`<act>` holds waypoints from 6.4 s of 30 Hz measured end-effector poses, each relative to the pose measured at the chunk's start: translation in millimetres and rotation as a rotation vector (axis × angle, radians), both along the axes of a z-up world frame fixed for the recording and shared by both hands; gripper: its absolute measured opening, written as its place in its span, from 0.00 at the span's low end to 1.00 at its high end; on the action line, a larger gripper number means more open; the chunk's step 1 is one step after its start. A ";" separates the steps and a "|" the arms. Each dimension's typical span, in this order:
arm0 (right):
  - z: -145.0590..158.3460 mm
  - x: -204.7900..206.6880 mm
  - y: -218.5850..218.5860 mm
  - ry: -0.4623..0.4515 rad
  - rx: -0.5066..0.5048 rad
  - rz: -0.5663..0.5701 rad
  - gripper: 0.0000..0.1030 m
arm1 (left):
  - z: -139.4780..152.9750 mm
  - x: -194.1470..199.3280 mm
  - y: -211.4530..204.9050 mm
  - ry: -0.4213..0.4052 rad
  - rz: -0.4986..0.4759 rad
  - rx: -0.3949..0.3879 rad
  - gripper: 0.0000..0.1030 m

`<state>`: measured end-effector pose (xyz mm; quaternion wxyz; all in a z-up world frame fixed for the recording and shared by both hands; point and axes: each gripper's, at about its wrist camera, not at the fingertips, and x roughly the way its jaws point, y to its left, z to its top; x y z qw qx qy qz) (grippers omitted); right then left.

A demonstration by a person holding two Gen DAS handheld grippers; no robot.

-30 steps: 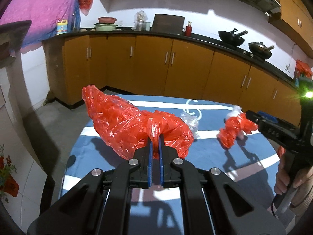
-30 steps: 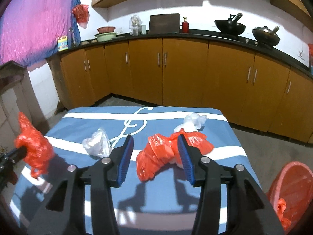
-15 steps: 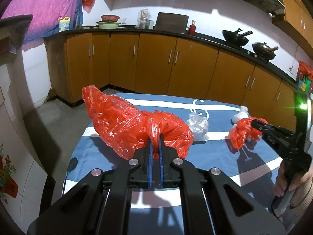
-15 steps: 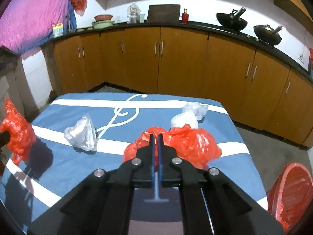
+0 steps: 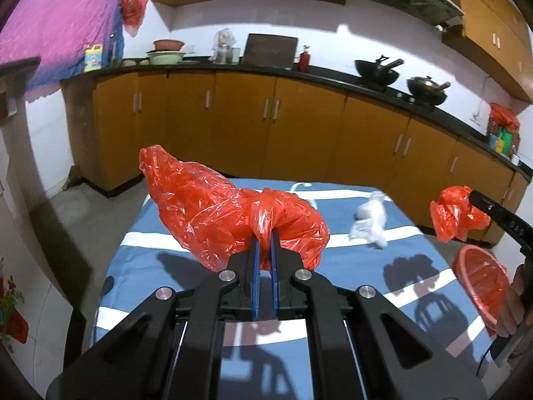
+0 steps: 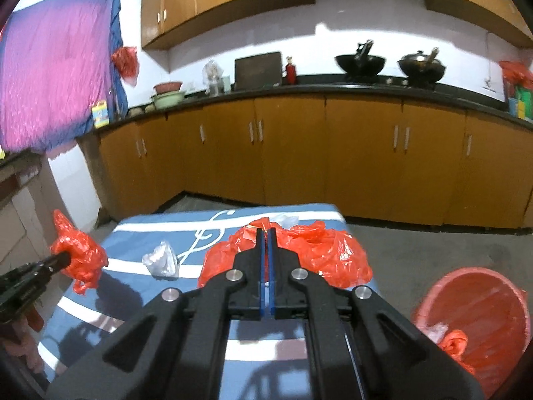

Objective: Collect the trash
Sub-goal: 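Carry both red bags with both tools over the red basket, then open both tools to drop the red bags into the basket, then move both open tools back over the clear bags on the table, then grasp the crumpled clear bag with the right tool while the left tool grasps another clear bag, then carry both clear bags with both tools over the red basket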

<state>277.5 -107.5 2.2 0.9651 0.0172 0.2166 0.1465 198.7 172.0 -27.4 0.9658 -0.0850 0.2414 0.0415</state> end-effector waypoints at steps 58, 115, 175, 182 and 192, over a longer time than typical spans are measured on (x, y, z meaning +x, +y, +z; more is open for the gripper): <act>-14.7 -80.0 -309.4 0.010 0.061 -0.494 0.03 | -0.8 20.4 -362.2 0.089 -0.710 -0.014 0.05; -87.2 114.7 61.3 0.277 -0.069 -0.012 0.47 | -47.8 57.2 40.0 0.069 0.211 0.038 0.61; 2.3 -16.8 -102.8 0.135 0.065 -0.153 0.03 | 26.9 56.9 -120.1 0.044 -0.199 -0.009 0.21; 26.5 -56.2 -166.6 0.087 0.083 -0.240 0.03 | 49.6 39.8 -172.6 0.014 -0.293 -0.028 0.21; 32.0 -94.7 -243.9 0.084 0.096 -0.339 0.03 | 57.3 17.0 -246.5 0.005 -0.429 -0.041 0.21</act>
